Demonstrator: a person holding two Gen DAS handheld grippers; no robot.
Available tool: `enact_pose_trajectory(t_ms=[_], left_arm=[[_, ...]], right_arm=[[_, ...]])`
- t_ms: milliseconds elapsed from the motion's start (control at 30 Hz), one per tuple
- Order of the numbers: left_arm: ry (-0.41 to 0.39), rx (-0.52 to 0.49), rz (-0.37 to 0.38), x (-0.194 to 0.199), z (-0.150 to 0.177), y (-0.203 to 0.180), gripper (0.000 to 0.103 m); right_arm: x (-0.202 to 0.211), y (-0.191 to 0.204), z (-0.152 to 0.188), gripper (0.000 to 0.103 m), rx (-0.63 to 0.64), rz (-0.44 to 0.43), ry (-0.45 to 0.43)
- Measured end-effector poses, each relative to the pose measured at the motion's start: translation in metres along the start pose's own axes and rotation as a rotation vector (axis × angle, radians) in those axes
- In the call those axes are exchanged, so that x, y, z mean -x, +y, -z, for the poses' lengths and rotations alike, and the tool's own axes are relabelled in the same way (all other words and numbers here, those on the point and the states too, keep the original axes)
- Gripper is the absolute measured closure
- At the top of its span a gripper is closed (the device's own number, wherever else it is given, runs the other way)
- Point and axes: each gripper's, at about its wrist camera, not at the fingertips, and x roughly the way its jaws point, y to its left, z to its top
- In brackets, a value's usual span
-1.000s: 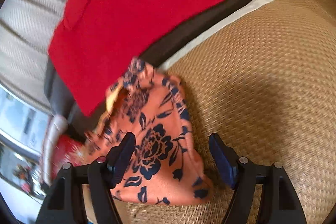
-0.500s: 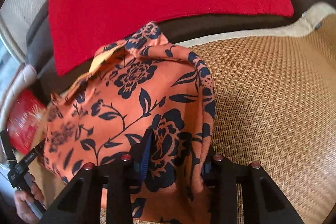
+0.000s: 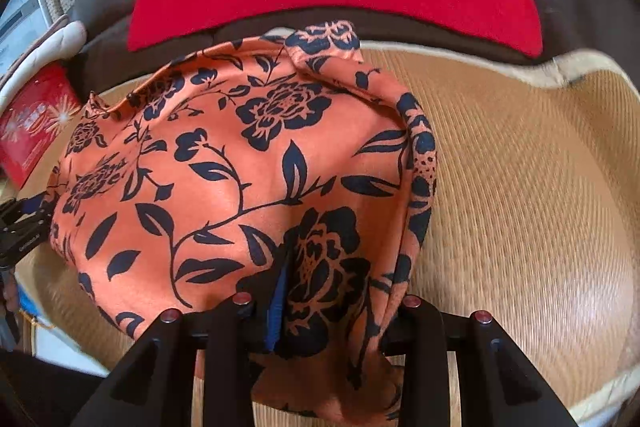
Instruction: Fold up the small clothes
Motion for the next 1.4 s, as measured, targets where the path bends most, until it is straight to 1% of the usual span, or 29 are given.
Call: enact_pose_trajectory(t_ms=[100, 167, 200, 233, 267, 300, 367, 433, 500, 533, 567, 600, 633, 667, 700, 767, 833, 900, 933, 967, 1000, 1067, 1100, 1133, 1167, 1267, 1333, 1367, 1400], left_arm=[[-0.01, 0.103, 0.072, 0.008, -0.003, 0.016, 0.062], [-0.082, 0.164, 0.065, 0.02, -0.011, 0.033, 0.062], [-0.151, 0.176, 0.034, 0.031, -0.017, 0.038, 0.062], [-0.204, 0.174, 0.011, 0.038, -0.023, 0.04, 0.062], [-0.24, 0.166, 0.008, 0.042, -0.03, 0.04, 0.062], [-0.259, 0.148, 0.027, 0.043, -0.038, 0.036, 0.062], [-0.242, 0.114, 0.061, 0.033, -0.054, 0.022, 0.062], [-0.171, 0.086, 0.105, 0.015, -0.072, 0.001, 0.062], [-0.134, 0.062, 0.139, 0.008, -0.082, -0.019, 0.062], [-0.113, 0.045, 0.146, 0.001, -0.087, -0.028, 0.062], [-0.097, 0.029, 0.155, -0.005, -0.092, -0.034, 0.062], [-0.071, 0.006, 0.171, -0.015, -0.097, -0.044, 0.062], [-0.057, -0.003, 0.176, -0.021, -0.098, -0.049, 0.062], [-0.034, -0.008, 0.177, -0.03, -0.103, -0.054, 0.062], [-0.017, 0.0, 0.176, -0.038, -0.106, -0.056, 0.062], [-0.005, 0.03, 0.17, -0.052, -0.116, -0.052, 0.062], [0.011, 0.08, 0.154, -0.068, -0.129, -0.046, 0.062], [0.031, 0.124, 0.144, -0.08, -0.137, -0.04, 0.062], [0.025, 0.147, 0.154, -0.081, -0.14, -0.037, 0.062], [0.014, 0.162, 0.154, -0.08, -0.143, -0.035, 0.062], [-0.008, 0.187, 0.144, -0.076, -0.146, -0.03, 0.062], [-0.072, 0.234, 0.146, -0.062, -0.152, -0.022, 0.062], [-0.108, 0.256, 0.155, -0.054, -0.154, -0.018, 0.058], [-0.118, 0.262, 0.151, -0.05, -0.156, -0.017, 0.049], [-0.115, 0.259, 0.142, -0.048, -0.156, -0.018, 0.046], [-0.028, 0.206, 0.03, -0.053, -0.15, -0.019, 0.044], [0.038, 0.178, -0.06, -0.068, -0.143, -0.017, 0.044], [0.075, 0.176, -0.082, -0.074, -0.139, -0.013, 0.044], [0.115, 0.194, -0.078, -0.082, -0.134, -0.008, 0.043]], right_arm=[[0.01, -0.019, 0.005, 0.063, -0.076, -0.084, 0.051], [0.021, -0.038, -0.005, 0.05, -0.175, -0.117, 0.036], [0.029, -0.047, -0.012, 0.05, -0.22, -0.121, -0.005], [0.039, -0.055, -0.019, 0.047, -0.264, -0.134, -0.064], [0.049, -0.058, -0.027, 0.041, -0.293, -0.15, -0.122], [0.059, -0.061, -0.037, 0.039, -0.307, -0.175, -0.19], [0.06, -0.049, -0.059, 0.04, -0.265, -0.203, -0.212], [0.043, -0.031, -0.082, 0.042, -0.21, -0.22, -0.175], [0.012, -0.014, -0.1, 0.05, -0.167, -0.214, -0.108], [-0.006, -0.007, -0.107, 0.062, -0.154, -0.229, -0.066], [-0.017, -0.004, -0.105, 0.065, -0.153, -0.251, -0.038], [-0.033, 0.0, -0.104, 0.065, -0.165, -0.293, 0.005], [-0.042, 0.002, -0.103, 0.065, -0.175, -0.307, 0.027], [-0.05, 0.0, -0.102, 0.065, -0.183, -0.299, 0.047], [-0.058, -0.005, -0.105, 0.066, -0.208, -0.252, 0.048], [-0.049, -0.029, -0.109, 0.066, -0.278, -0.189, -0.033], [-0.036, -0.054, -0.111, 0.066, -0.319, -0.049, -0.138], [-0.033, -0.08, -0.107, 0.066, -0.398, -0.001, -0.167], [-0.032, -0.091, -0.104, 0.064, -0.455, -0.018, -0.173], [-0.03, -0.1, -0.099, 0.064, -0.511, -0.062, -0.186], [-0.024, -0.102, -0.097, 0.064, -0.525, -0.129, -0.21], [-0.017, -0.083, -0.102, 0.064, -0.445, -0.193, -0.242], [-0.016, -0.067, -0.106, 0.063, -0.38, -0.221, -0.241], [-0.02, -0.048, -0.109, 0.063, -0.315, -0.253, -0.222], [-0.026, -0.032, -0.11, 0.063, -0.273, -0.279, -0.195], [-0.057, 0.017, -0.113, 0.063, -0.164, -0.323, -0.079], [-0.078, 0.047, -0.111, 0.063, -0.101, -0.306, -0.015], [-0.087, 0.054, -0.111, 0.062, -0.09, -0.288, 0.006], [-0.092, 0.059, -0.111, 0.061, -0.09, -0.258, 0.021]])
